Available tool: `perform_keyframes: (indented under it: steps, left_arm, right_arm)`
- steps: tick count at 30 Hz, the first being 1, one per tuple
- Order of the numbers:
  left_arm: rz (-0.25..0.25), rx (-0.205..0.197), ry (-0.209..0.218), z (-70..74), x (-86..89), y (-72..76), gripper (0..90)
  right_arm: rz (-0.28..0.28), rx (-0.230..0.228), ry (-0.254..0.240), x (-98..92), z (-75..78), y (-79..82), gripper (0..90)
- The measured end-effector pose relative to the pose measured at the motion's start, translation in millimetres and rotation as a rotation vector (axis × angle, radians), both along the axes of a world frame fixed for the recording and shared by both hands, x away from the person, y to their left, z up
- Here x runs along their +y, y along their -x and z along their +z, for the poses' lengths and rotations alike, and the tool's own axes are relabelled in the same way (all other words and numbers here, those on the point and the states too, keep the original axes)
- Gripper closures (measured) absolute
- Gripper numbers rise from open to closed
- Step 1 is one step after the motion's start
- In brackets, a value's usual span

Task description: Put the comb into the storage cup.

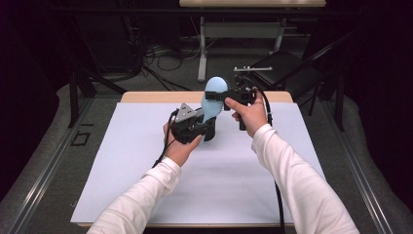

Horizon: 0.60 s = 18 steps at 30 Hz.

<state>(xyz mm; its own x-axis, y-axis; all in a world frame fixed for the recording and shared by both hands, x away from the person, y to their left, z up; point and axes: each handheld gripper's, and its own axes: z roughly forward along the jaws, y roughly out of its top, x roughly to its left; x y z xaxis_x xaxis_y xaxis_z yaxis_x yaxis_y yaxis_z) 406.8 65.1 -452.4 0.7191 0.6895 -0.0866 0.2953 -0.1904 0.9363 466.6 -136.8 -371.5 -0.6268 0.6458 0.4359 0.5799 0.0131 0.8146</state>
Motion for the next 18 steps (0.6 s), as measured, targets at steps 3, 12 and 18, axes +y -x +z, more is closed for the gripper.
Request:
perform_keyframes:
  steps: [3, 12, 18]
  left_arm:
    - [0.001, 0.0, 0.0, -0.3, -0.3, 0.1, 70.0]
    - [0.001, -0.001, -0.002, -0.6, 0.1, 0.3, 69.9]
    - [0.002, -0.001, -0.005, -1.8, -0.5, 0.4, 70.0]
  right_arm:
    - [0.002, 0.005, -0.002, 1.0, -0.3, 0.1, 33.9]
    - [-0.011, 0.044, -0.029, -1.1, -1.2, -0.9, 42.4]
    - [-0.02, 0.077, -0.039, -3.6, -1.4, -1.6, 44.4]
